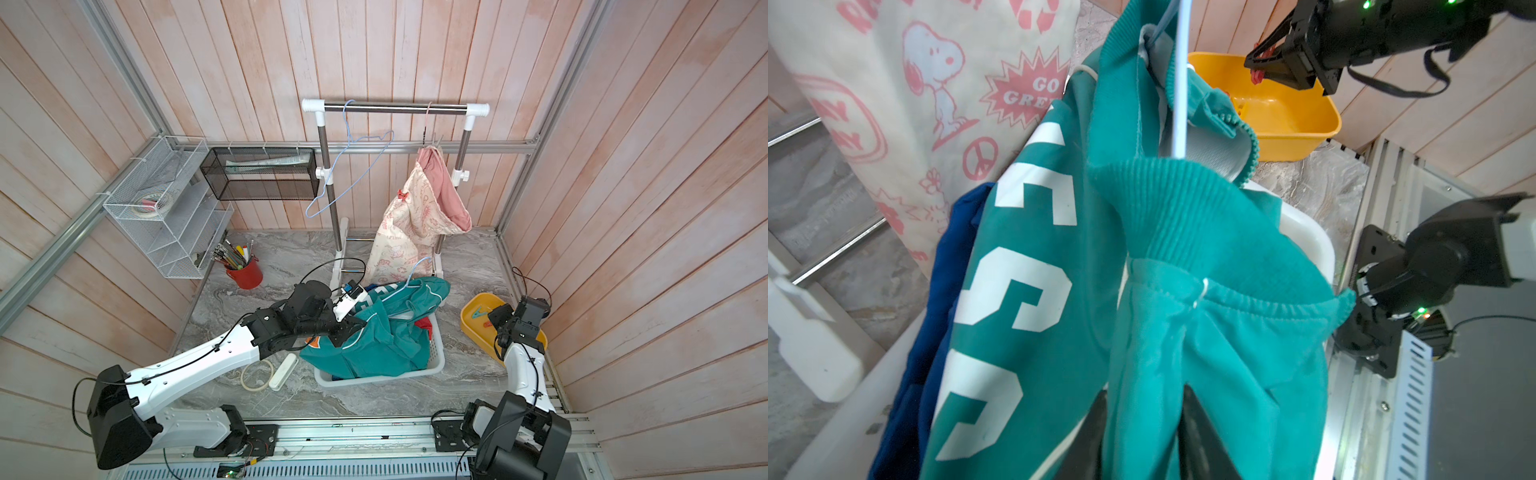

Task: Remove the clothespins securing jackets to the hanger
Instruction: Place the clothespin in the storage box, then remove the jacket from the hanger.

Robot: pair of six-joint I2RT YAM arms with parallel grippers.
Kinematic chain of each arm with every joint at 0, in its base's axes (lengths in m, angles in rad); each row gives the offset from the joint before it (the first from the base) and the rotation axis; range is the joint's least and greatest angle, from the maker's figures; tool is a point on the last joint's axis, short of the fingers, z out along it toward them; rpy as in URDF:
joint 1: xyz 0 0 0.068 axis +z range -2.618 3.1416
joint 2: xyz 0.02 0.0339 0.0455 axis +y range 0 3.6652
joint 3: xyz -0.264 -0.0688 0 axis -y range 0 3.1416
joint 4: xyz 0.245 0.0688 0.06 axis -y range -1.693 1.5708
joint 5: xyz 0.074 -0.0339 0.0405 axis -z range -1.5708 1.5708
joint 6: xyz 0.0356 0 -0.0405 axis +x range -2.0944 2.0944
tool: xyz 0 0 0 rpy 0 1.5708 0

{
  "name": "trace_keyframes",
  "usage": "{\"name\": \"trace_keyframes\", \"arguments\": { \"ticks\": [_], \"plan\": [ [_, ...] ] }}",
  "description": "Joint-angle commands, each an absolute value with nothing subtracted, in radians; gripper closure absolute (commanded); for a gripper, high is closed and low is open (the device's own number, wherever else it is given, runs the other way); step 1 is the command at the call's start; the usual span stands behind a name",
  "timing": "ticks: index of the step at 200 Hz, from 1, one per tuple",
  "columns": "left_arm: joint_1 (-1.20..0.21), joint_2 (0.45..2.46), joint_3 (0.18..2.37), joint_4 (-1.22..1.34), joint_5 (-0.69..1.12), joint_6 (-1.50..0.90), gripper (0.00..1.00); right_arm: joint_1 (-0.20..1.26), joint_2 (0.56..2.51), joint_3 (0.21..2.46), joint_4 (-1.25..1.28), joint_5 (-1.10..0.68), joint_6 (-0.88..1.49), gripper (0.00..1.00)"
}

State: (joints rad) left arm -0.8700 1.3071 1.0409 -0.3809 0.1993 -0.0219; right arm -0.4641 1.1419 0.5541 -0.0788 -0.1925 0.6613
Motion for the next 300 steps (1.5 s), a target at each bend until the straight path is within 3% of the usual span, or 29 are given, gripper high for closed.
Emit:
{"name": "trace_keyframes", "arguments": {
  "ticks": [1, 21, 56, 77, 122, 183, 219, 254, 300],
  "plan": [
    [-0.876, 1.311, 1.022, -0.341, 0.204, -0.016, 0.80, -0.491, 1.190, 0.562, -0.029, -0.180, 0.639, 0.83],
    [-0.876, 1.306, 1.004, -0.321, 0.204, -0.014, 0.87, -0.504, 1.220, 0.557, -0.017, -0.188, 0.629, 0.77],
    [-0.876, 1.299, 0.988, -0.303, 0.210, -0.020, 0.95, -0.506, 1.221, 0.571, -0.034, -0.200, 0.591, 0.52],
    [-0.876, 1.295, 0.982, -0.301, 0.205, -0.026, 0.99, -0.492, 1.179, 0.594, -0.064, -0.229, 0.572, 0.49],
    [-0.867, 1.296, 0.979, -0.297, 0.185, -0.042, 1.00, -0.169, 0.970, 0.660, -0.044, -0.211, 0.441, 0.53],
    [-0.848, 1.307, 0.976, -0.288, 0.202, -0.050, 1.00, 0.159, 0.770, 0.657, 0.091, -0.417, 0.369, 0.36],
    [-0.842, 1.319, 0.980, -0.280, 0.224, -0.060, 1.00, 0.371, 0.813, 0.737, 0.058, -0.342, 0.286, 0.35],
    [-0.842, 1.303, 0.973, -0.275, 0.229, -0.053, 1.00, 0.445, 0.879, 0.782, 0.067, -0.273, 0.252, 0.35],
    [-0.842, 1.290, 0.964, -0.270, 0.231, -0.050, 1.00, 0.456, 0.982, 0.841, 0.063, -0.214, 0.227, 0.54]
  ]
}}
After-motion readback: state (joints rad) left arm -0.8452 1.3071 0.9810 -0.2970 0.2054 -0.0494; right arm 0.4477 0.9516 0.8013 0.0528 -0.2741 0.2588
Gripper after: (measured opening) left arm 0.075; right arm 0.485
